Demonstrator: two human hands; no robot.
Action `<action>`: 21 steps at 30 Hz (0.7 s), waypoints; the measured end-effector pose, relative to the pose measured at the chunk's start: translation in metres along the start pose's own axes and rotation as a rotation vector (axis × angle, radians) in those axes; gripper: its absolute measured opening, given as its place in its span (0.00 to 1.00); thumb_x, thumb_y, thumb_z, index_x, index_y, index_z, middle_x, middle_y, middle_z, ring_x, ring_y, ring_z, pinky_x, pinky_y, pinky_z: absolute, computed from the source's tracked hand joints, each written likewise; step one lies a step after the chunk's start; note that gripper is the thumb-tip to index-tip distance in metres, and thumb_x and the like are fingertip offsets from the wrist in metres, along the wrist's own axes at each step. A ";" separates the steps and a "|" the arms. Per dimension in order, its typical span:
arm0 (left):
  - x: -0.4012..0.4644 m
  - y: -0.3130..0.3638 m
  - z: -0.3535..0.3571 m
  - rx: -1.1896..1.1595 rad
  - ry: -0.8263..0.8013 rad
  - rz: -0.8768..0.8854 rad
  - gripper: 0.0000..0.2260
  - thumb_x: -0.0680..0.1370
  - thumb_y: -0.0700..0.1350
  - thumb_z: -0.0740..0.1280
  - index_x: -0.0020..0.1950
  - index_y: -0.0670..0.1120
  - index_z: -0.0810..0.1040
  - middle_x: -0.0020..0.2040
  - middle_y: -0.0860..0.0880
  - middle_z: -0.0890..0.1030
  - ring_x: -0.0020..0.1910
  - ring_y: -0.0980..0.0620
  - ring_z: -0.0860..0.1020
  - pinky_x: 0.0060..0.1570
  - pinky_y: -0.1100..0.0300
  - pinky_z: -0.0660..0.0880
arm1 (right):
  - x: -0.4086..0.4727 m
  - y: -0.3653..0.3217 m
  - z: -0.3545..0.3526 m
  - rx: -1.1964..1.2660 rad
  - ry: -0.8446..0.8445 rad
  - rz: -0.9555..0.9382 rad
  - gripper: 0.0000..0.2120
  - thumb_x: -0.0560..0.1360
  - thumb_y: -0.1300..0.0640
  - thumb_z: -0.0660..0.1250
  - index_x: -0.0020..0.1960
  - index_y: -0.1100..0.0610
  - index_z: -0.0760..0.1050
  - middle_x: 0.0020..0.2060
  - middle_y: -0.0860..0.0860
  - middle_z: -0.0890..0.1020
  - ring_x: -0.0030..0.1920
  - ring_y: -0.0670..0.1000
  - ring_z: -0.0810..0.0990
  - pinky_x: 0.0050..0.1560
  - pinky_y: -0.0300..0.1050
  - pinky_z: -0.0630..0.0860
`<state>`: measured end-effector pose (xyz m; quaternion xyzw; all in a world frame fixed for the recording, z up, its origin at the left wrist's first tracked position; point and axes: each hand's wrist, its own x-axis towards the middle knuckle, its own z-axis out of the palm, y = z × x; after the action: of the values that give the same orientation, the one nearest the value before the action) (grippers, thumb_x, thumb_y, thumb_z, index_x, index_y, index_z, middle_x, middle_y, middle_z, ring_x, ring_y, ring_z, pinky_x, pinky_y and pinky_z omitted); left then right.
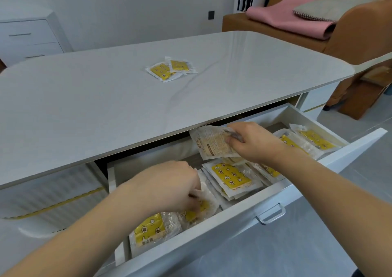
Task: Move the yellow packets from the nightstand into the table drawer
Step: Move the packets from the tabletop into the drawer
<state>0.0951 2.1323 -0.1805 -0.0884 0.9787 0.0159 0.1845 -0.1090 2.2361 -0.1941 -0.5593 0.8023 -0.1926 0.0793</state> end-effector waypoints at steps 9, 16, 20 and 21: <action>0.001 -0.025 -0.005 -0.530 -0.140 -0.057 0.08 0.78 0.51 0.66 0.45 0.49 0.81 0.43 0.48 0.84 0.34 0.53 0.84 0.35 0.59 0.77 | -0.001 -0.007 -0.001 -0.013 -0.028 0.007 0.08 0.81 0.53 0.61 0.44 0.54 0.72 0.38 0.49 0.76 0.38 0.50 0.76 0.34 0.42 0.71; -0.008 -0.040 -0.018 -0.646 -0.038 -0.219 0.09 0.80 0.42 0.63 0.58 0.53 0.74 0.53 0.54 0.80 0.36 0.52 0.85 0.36 0.57 0.82 | 0.000 -0.018 -0.006 -0.061 -0.031 -0.047 0.08 0.81 0.53 0.61 0.44 0.52 0.71 0.37 0.45 0.74 0.37 0.46 0.74 0.35 0.42 0.72; -0.018 -0.057 -0.021 -0.758 -0.130 -0.394 0.10 0.78 0.39 0.62 0.58 0.47 0.76 0.54 0.45 0.79 0.46 0.44 0.81 0.30 0.57 0.80 | 0.001 -0.029 -0.010 -0.115 -0.040 -0.099 0.13 0.80 0.54 0.61 0.38 0.46 0.65 0.35 0.43 0.71 0.35 0.43 0.71 0.34 0.39 0.66; -0.021 -0.062 -0.020 -0.802 -0.154 -0.437 0.11 0.78 0.37 0.61 0.59 0.45 0.76 0.54 0.43 0.79 0.47 0.42 0.81 0.28 0.57 0.79 | 0.001 -0.032 -0.010 -0.116 -0.044 -0.111 0.14 0.80 0.54 0.61 0.37 0.45 0.63 0.35 0.43 0.70 0.35 0.42 0.70 0.34 0.40 0.65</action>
<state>0.1180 2.0730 -0.1546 -0.3556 0.8372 0.3603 0.2070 -0.0856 2.2278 -0.1720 -0.6107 0.7780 -0.1376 0.0535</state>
